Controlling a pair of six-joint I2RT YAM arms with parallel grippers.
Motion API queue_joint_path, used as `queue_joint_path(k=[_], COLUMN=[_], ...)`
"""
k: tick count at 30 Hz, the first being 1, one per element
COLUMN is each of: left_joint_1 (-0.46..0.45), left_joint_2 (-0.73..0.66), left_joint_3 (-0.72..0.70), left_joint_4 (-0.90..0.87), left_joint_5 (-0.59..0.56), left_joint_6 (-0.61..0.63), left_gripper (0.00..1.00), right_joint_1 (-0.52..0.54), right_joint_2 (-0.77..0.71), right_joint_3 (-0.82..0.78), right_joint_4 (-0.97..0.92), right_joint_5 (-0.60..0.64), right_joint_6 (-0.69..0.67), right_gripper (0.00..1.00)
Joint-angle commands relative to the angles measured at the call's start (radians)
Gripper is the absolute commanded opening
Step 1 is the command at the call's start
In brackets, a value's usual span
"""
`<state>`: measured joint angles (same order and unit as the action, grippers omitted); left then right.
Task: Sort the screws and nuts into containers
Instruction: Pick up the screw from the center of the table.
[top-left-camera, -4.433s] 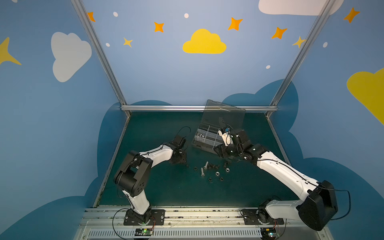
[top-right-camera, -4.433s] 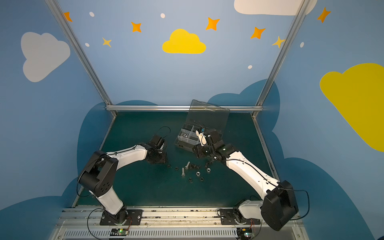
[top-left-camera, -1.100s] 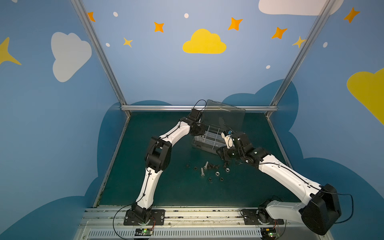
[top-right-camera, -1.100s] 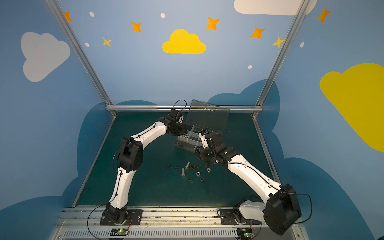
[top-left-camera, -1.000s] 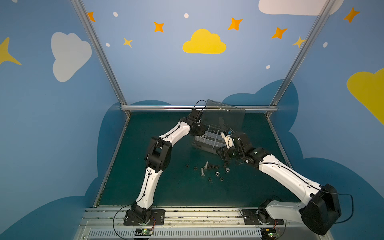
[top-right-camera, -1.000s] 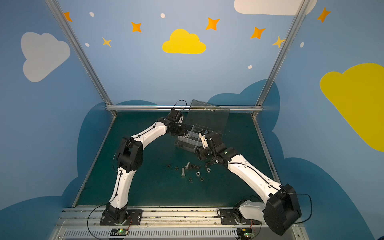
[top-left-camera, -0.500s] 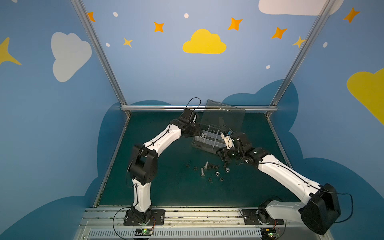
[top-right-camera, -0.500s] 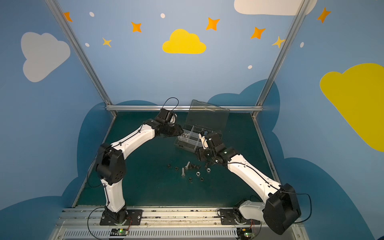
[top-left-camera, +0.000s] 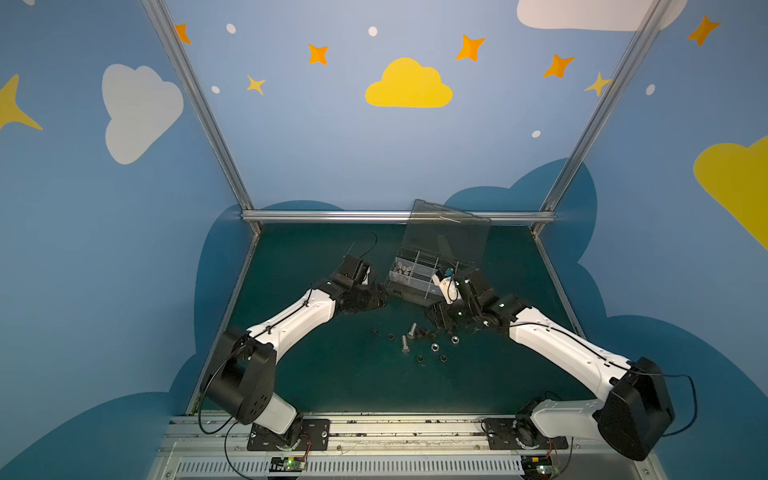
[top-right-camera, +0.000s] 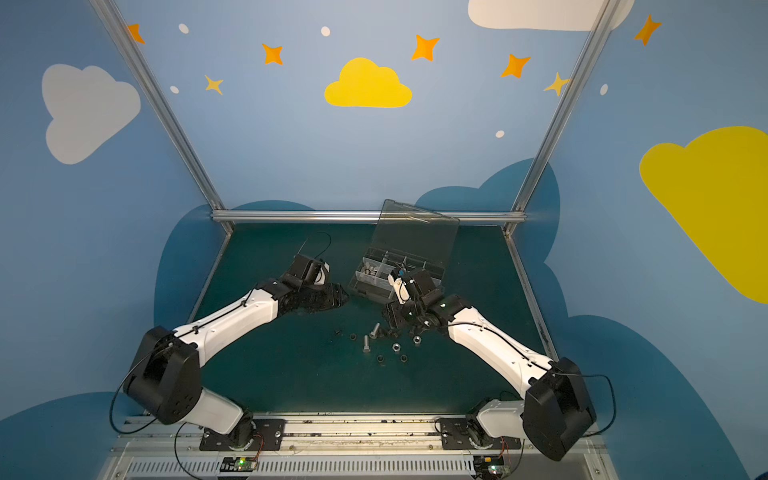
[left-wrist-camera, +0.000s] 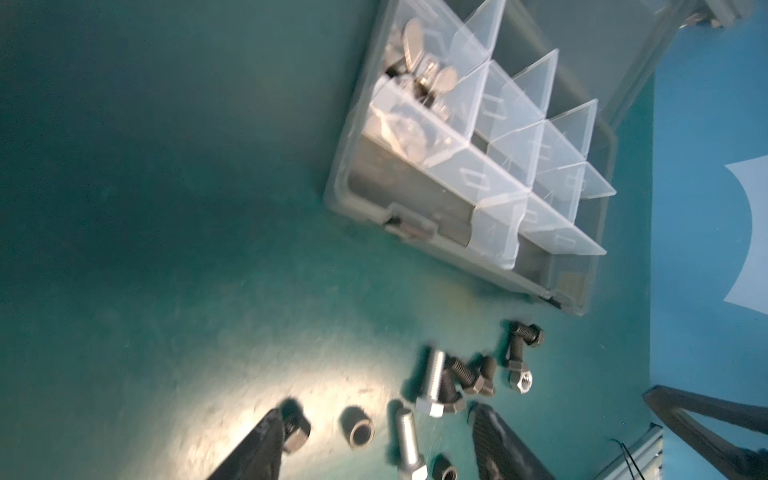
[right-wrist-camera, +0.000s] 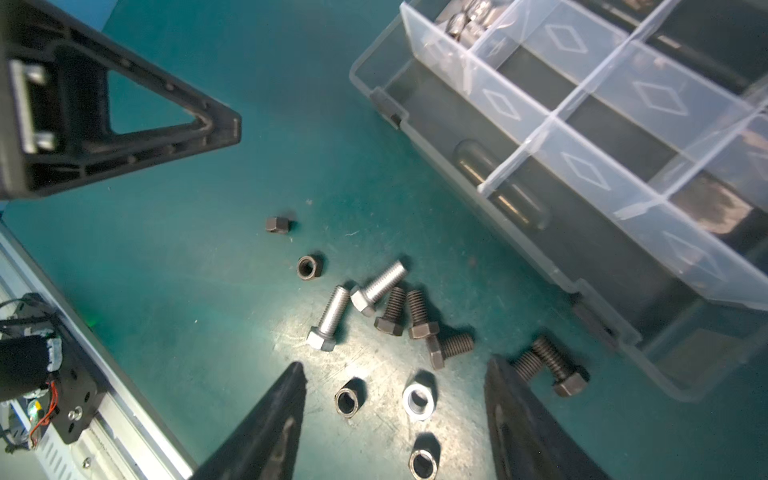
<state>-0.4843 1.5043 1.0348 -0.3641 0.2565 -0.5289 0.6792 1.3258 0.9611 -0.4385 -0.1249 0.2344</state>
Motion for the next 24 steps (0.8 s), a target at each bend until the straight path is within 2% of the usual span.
queue_joint_path(k=[1, 6, 20, 24], left_joint_1=[0.009, 0.030, 0.087, 0.098], left_joint_2=[-0.061, -0.129, -0.247, -0.271], left_joint_3=[-0.043, -0.134, -0.275, -0.301], left_joint_4=[0.037, 0.054, 0.077, 0.076], left_joint_5=[-0.016, -0.037, -0.037, -0.030], left_joint_6=[-0.039, -0.078, -0.146, -0.151], left_gripper=[0.75, 0.82, 1.00, 1.00], right_joint_1=[0.023, 0.053, 0.116, 0.141], right_joint_2=[0.025, 0.053, 0.132, 0.161], right_joint_3=[0.019, 0.029, 0.063, 0.076], right_joint_4=[-0.010, -0.007, -0.008, 0.007], right_joint_5=[-0.013, -0.003, 0.008, -0.007], right_joint_6=[-0.009, -0.010, 0.006, 0.009], right_gripper=[0.66, 0.66, 0.66, 0.66])
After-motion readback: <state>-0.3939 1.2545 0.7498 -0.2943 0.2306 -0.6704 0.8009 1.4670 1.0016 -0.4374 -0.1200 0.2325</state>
